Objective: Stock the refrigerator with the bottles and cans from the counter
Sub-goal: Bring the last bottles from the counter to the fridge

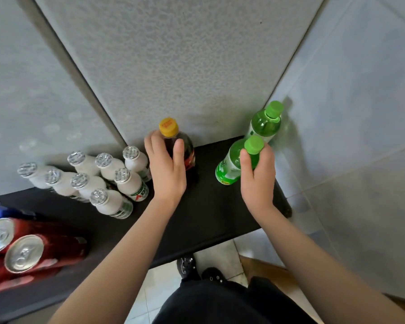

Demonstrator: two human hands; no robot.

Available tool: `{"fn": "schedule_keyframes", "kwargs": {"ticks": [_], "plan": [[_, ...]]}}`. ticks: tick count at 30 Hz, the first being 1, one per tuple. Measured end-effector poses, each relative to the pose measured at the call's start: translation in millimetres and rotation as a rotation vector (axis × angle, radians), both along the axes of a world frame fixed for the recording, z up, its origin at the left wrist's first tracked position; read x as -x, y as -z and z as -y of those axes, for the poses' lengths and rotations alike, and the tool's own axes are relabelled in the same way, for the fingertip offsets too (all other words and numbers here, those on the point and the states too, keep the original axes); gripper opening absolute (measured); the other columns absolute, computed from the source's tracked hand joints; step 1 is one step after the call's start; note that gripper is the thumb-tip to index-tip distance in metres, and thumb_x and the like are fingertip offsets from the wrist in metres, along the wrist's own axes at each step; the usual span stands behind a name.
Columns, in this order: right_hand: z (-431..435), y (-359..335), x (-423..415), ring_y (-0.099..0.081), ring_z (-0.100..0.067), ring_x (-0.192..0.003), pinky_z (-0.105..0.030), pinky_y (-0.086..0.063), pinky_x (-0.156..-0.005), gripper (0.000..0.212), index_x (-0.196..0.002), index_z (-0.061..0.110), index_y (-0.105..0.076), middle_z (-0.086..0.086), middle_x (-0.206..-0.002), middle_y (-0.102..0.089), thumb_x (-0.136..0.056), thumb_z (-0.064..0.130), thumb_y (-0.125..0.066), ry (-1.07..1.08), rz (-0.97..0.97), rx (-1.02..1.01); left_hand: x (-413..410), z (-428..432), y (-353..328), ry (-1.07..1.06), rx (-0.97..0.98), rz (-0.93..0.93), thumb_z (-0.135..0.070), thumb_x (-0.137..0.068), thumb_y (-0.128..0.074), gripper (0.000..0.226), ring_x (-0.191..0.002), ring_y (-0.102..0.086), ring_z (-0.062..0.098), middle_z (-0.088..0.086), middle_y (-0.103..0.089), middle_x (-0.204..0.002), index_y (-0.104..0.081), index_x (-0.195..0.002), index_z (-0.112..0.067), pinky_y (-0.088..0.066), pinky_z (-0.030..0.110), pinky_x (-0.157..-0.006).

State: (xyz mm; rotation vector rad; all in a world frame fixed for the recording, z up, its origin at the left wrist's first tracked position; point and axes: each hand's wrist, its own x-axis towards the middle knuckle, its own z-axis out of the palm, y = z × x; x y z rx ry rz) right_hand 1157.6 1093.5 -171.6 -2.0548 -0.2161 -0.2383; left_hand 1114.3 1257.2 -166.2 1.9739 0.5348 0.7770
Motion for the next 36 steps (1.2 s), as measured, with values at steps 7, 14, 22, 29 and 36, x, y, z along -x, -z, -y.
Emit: {"fn": "schedule_keyframes", "kwargs": {"ticks": [7, 14, 22, 29, 36], "plan": [[2, -10, 33, -0.053, 0.0, -0.088, -0.01, -0.039, -0.079, 0.012, -0.102, 0.023, -0.05, 0.007, -0.093, -0.056, -0.094, 0.031, -0.046, -0.145, -0.056, -0.159, 72, 23, -19, -0.089, 0.206, 0.103, -0.03, -0.094, -0.037, 0.014, -0.081, -0.048, -0.004, -0.022, -0.052, -0.084, -0.051, -0.095, -0.028, -0.036, 0.009, -0.078], [-24, -13, 81, -0.052, 0.004, -0.081, -0.009, -0.038, -0.075, 0.012, -0.1, 0.021, -0.049, 0.016, -0.087, -0.052, -0.093, 0.029, -0.047, -0.656, -0.051, -0.096, 169, 38, -17, -0.47, 0.349, 0.119, -0.039, -0.087, -0.039, 0.011, -0.069, -0.046, -0.005, -0.026, -0.052, -0.072, -0.045, -0.08, -0.032, -0.036, 0.007, -0.065], [-52, -3, 191, -0.052, 0.001, -0.077, -0.015, -0.04, -0.074, 0.017, -0.098, 0.019, -0.049, 0.014, -0.084, -0.053, -0.092, 0.034, -0.043, -1.125, -0.104, -0.118, 319, 99, 7, -0.941, 0.427, 0.151, -0.039, -0.084, -0.043, 0.012, -0.066, -0.044, -0.002, -0.021, -0.049, -0.068, -0.048, -0.074, -0.039, -0.038, 0.013, -0.063], [-53, 4, 337, -0.05, 0.002, -0.073, -0.011, -0.037, -0.069, 0.025, -0.094, 0.017, -0.047, 0.014, -0.079, -0.051, -0.09, 0.041, -0.042, -1.568, -0.19, -0.053, 465, 182, 17, -1.384, 0.464, 0.192, -0.051, -0.081, -0.042, 0.031, -0.081, -0.058, 0.009, 0.0, -0.065, -0.087, -0.06, -0.09, -0.027, -0.045, 0.023, -0.074], [-28, 4, 513, -0.051, 0.004, -0.076, -0.013, -0.04, -0.07, 0.009, -0.094, 0.033, -0.05, 0.017, -0.083, -0.055, -0.089, 0.041, -0.049, -1.915, -0.228, 0.022, 625, 266, 17, -1.813, 0.451, 0.315, -0.059, -0.082, -0.039, 0.036, -0.09, -0.06, 0.021, 0.006, -0.065, -0.093, -0.059, -0.087, -0.03, -0.046, 0.037, -0.082]]}}
